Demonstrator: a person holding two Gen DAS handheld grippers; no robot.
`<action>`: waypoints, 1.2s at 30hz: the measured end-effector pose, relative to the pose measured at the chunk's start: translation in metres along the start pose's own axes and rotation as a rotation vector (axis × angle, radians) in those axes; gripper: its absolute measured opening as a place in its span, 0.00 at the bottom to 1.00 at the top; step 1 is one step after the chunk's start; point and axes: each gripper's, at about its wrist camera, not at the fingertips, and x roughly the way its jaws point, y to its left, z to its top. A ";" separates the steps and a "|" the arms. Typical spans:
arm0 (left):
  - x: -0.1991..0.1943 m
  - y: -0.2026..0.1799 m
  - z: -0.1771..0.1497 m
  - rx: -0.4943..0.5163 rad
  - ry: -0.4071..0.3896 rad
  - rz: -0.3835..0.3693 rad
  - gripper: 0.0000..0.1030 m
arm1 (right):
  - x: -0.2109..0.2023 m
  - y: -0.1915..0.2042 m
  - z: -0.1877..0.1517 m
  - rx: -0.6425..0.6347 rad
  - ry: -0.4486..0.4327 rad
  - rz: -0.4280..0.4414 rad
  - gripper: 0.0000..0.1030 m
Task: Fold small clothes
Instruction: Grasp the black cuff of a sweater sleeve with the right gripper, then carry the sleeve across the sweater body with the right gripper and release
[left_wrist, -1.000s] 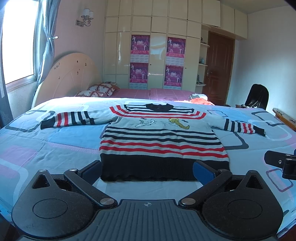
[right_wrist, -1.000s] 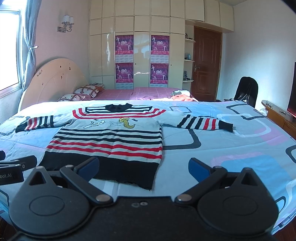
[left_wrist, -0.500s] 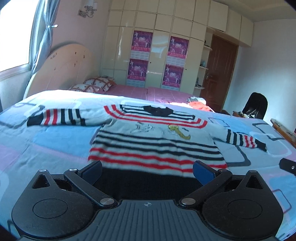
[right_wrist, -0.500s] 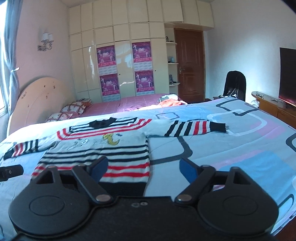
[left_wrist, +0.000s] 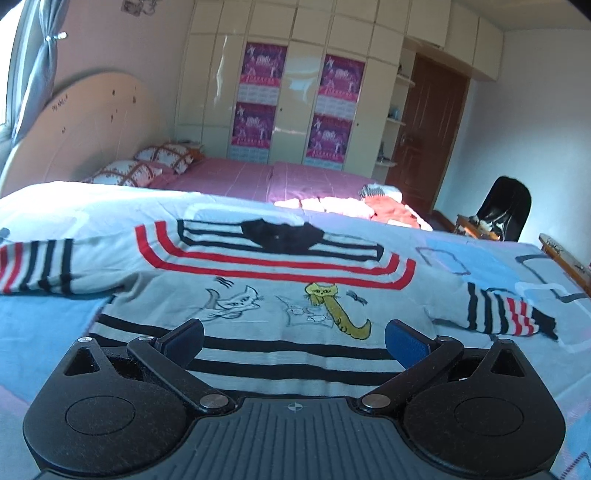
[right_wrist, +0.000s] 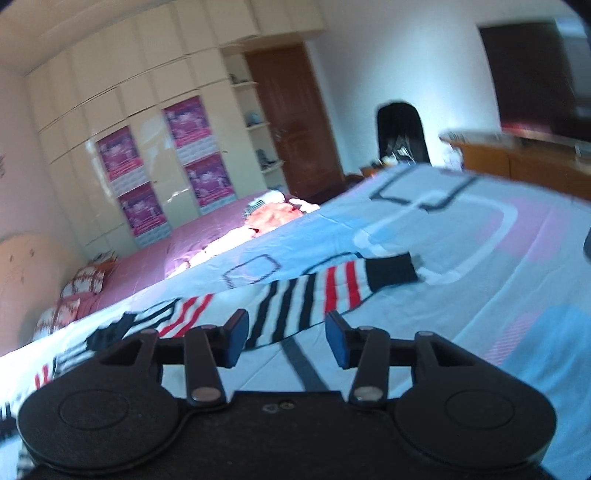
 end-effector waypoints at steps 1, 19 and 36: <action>0.011 -0.006 -0.001 0.005 0.013 0.012 1.00 | 0.020 -0.014 0.004 0.039 0.016 -0.005 0.44; 0.115 -0.064 0.000 0.016 0.120 0.203 1.00 | 0.227 -0.122 0.010 0.343 0.150 -0.013 0.26; 0.125 0.096 0.029 -0.104 0.069 0.232 1.00 | 0.186 0.056 0.030 -0.076 0.002 0.122 0.08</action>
